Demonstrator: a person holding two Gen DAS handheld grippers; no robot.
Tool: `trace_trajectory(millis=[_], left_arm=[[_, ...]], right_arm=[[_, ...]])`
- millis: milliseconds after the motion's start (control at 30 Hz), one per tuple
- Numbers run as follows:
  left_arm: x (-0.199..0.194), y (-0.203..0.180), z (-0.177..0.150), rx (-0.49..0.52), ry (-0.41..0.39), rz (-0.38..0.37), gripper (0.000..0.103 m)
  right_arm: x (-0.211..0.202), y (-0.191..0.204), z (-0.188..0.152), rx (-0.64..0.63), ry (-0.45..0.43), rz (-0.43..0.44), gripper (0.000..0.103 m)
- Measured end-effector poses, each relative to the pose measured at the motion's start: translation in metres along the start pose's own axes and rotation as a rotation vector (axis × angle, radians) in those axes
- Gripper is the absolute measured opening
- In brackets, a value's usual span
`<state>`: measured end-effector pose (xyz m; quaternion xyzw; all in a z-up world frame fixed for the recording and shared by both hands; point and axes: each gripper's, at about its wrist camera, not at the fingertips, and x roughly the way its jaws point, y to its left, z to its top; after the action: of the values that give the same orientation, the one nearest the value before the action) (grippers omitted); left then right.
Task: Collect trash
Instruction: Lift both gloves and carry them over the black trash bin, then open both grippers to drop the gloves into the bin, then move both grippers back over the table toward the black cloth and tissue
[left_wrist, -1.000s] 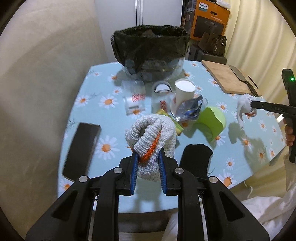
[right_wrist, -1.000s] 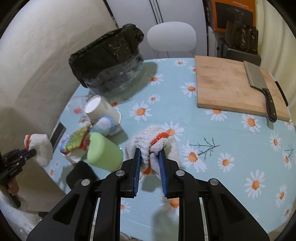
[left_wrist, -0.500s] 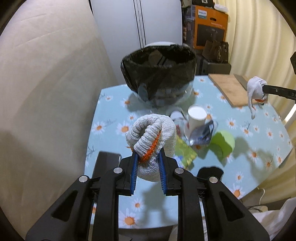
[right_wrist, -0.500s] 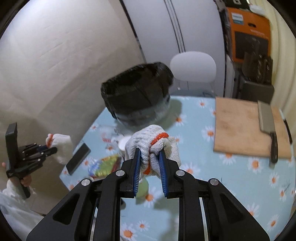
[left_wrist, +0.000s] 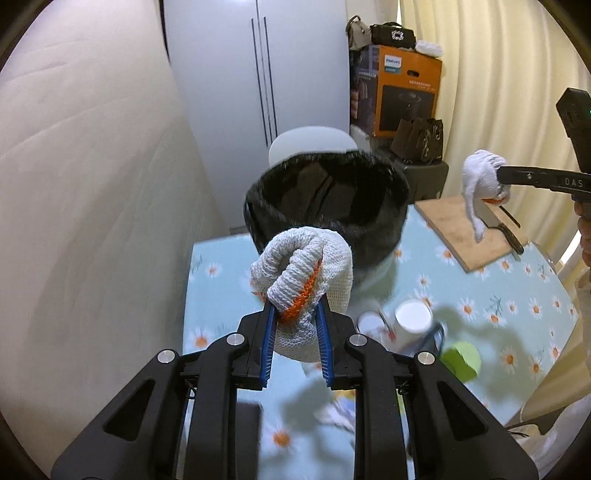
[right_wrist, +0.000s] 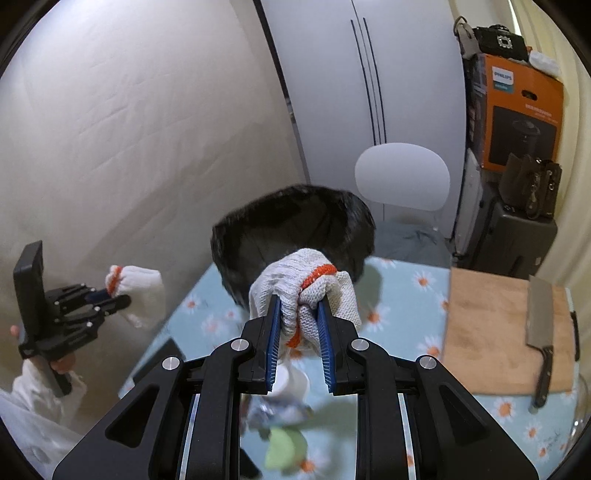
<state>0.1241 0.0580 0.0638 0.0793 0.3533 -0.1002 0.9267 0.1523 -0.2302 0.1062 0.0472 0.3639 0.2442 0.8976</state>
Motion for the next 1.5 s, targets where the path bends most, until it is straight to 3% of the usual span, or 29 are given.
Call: trace_trajectory(millis=[267, 533, 567, 600, 633, 667, 700, 833, 1033, 1500], left_arm=[[0.033, 0.024, 0.052, 0.036, -0.084, -0.082, 0.021], [0.071, 0.028, 0.091, 0.070, -0.133, -0.164, 0.022], [0.075, 0.028, 0.094, 0.070, -0.137, -0.176, 0.026], [0.079, 0.028, 0.097, 0.069, -0.143, -0.184, 0.042], [0.082, 0.028, 0.099, 0.070, -0.155, -0.191, 0.068], [0.084, 0.028, 0.100, 0.072, -0.178, -0.182, 0.077], [0.085, 0.027, 0.100, 0.072, -0.197, -0.171, 0.082], [0.093, 0.028, 0.098, 0.052, -0.174, -0.175, 0.087], [0.090, 0.035, 0.085, 0.024, -0.125, -0.167, 0.097], [0.057, 0.024, 0.035, -0.028, -0.014, -0.089, 0.097]], right_arm=[[0.038, 0.021, 0.046, -0.018, -0.016, 0.002, 0.018], [0.069, 0.024, 0.068, -0.018, -0.001, -0.034, 0.019], [0.073, 0.023, 0.069, -0.017, -0.002, -0.041, 0.022], [0.076, 0.022, 0.069, -0.016, 0.000, -0.040, 0.025], [0.079, 0.021, 0.069, -0.017, -0.005, -0.047, 0.032], [0.079, 0.021, 0.067, -0.019, -0.014, -0.057, 0.054], [0.077, 0.021, 0.065, -0.019, -0.033, -0.076, 0.072], [0.069, 0.017, 0.054, -0.014, -0.058, -0.081, 0.087], [0.063, 0.014, 0.039, -0.007, -0.040, -0.066, 0.087], [0.043, 0.034, -0.016, -0.075, 0.043, -0.033, 0.088]])
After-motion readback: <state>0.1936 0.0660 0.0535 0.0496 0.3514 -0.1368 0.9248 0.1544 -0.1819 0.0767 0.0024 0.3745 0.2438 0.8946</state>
